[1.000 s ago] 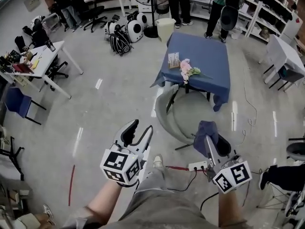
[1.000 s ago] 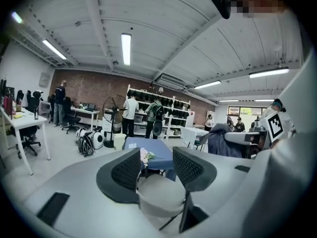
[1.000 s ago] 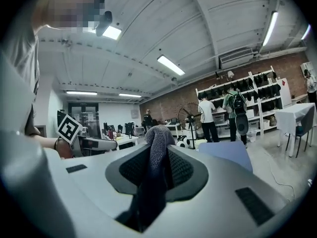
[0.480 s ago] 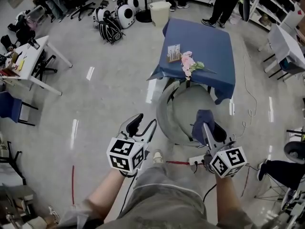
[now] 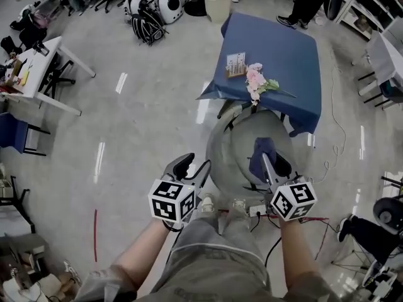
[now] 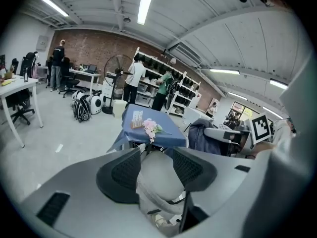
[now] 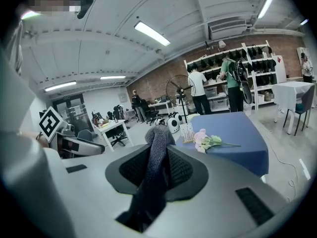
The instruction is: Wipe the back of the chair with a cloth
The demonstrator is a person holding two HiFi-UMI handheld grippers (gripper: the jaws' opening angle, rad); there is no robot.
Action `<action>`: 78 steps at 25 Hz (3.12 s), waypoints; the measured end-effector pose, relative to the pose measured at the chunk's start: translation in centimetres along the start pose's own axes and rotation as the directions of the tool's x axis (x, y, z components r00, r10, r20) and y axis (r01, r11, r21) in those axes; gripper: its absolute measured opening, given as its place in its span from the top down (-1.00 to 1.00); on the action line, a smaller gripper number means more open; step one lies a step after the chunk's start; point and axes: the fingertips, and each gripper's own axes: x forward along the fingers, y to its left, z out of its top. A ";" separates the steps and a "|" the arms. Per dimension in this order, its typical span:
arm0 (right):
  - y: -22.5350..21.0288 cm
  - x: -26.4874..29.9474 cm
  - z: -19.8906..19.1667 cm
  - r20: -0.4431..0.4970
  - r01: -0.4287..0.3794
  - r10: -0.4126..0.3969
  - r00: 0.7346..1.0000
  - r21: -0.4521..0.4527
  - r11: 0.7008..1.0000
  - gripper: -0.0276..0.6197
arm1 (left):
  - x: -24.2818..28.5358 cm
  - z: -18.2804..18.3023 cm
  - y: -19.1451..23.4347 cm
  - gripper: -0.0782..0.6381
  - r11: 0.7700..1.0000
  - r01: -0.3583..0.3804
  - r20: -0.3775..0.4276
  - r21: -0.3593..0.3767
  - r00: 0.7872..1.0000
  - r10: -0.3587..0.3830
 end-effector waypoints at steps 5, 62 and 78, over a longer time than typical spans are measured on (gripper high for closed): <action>-2.9 4.4 -2.0 -0.047 -0.034 0.035 0.998 0.020 0.999 0.59 | 3.5 -2.0 0.8 0.17 0.999 -0.031 -0.064 -0.045 0.998 0.028; -0.5 14.9 -35.7 -0.577 -0.468 0.566 0.590 0.326 0.821 0.68 | 12.4 -10.9 5.9 0.41 0.966 -0.191 -0.174 -0.175 0.972 0.161; -8.4 -2.1 -39.4 -0.894 -0.679 0.415 0.168 0.200 0.706 0.70 | 12.5 -11.1 5.9 0.42 0.966 -0.204 -0.190 -0.157 0.966 0.173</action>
